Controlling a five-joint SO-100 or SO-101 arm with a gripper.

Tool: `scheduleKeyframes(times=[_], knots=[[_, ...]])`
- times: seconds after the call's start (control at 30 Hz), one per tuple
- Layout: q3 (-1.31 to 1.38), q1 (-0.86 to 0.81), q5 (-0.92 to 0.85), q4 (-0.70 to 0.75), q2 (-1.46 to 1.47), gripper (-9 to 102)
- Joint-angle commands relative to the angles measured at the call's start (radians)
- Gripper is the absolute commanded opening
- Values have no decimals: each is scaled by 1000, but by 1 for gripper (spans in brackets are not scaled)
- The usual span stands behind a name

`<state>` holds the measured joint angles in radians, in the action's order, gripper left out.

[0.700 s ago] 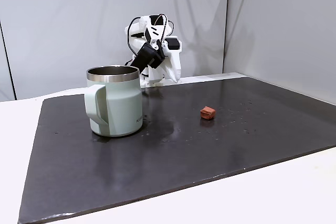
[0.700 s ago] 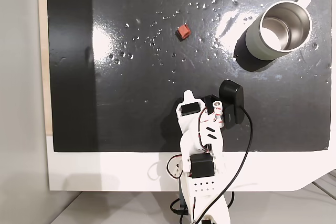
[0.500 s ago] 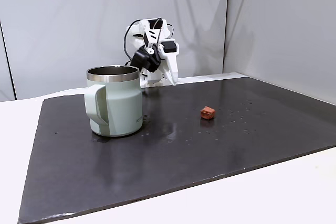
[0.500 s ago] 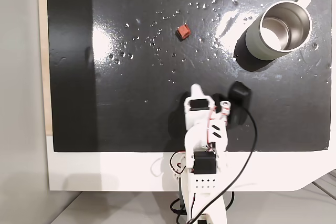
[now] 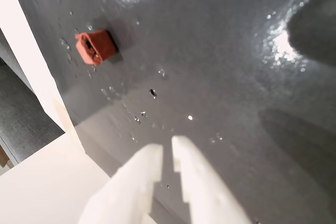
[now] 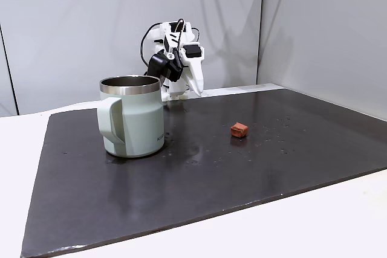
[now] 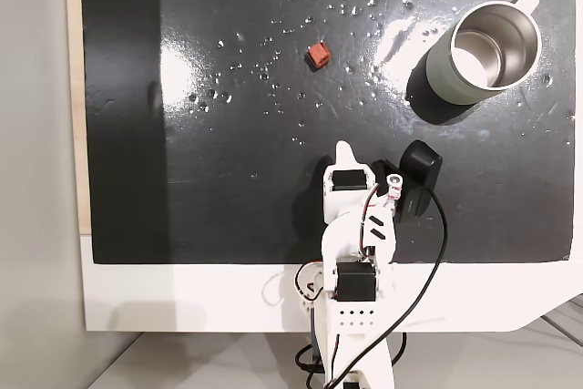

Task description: Grasp a cube and put it in the cup.

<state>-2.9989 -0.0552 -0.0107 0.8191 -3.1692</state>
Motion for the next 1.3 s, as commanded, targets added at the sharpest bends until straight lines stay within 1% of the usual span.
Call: scheduleKeyframes(times=[0.0,0.17,0.23,0.47,0.73,1.13,1.27], knots=[[9,-2,-9,-34,-9,0],[95,14,-35,-5,-6,0],[166,43,-38,3,48,0],[565,60,-17,-3,497,0],[1026,6,-43,54,954,0],[1577,-3,-155,233,1465,0],[1730,17,-193,330,1597,0]])
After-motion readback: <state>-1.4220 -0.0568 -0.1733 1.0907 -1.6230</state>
